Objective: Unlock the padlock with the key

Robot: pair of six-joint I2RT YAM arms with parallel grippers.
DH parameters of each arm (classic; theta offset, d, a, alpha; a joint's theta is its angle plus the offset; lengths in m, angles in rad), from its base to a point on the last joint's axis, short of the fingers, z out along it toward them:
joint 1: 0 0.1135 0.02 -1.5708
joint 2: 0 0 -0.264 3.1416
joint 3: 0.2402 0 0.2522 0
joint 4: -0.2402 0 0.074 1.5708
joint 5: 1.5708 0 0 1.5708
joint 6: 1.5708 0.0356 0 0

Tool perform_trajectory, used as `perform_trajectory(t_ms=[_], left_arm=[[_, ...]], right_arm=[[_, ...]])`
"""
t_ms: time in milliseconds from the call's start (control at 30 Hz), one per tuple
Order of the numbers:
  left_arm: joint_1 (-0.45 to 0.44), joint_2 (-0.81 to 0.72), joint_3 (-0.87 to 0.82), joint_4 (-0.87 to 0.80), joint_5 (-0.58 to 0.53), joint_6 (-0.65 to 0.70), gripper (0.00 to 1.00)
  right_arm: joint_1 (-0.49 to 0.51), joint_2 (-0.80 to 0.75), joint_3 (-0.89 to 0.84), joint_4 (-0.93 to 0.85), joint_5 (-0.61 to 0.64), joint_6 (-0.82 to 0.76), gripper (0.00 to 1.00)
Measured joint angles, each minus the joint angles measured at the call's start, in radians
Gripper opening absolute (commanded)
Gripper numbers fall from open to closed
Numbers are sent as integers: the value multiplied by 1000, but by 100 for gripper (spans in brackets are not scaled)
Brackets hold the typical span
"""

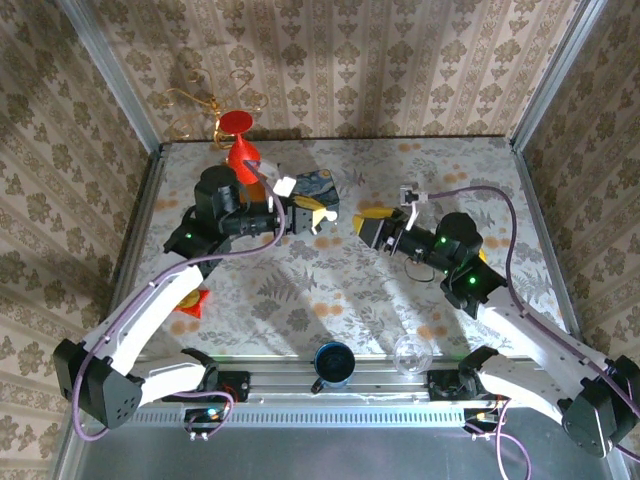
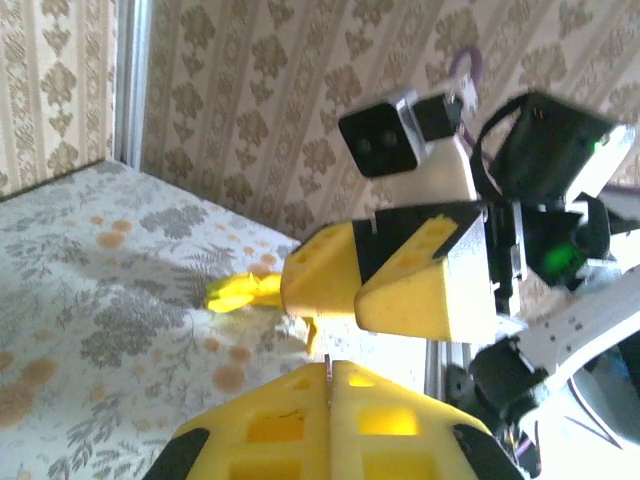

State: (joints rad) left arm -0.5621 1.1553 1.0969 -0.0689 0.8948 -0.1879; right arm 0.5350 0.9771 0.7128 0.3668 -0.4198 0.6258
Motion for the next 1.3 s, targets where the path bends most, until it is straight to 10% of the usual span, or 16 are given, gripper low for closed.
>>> perform_trajectory(t_ms=[567, 1300], left_arm=[[0, 1, 16, -155, 143, 98, 0], [2, 1, -11, -19, 192, 22, 0]], right_arm=[[60, 103, 114, 1, -292, -123, 42], [65, 113, 120, -32, -303, -164, 11]])
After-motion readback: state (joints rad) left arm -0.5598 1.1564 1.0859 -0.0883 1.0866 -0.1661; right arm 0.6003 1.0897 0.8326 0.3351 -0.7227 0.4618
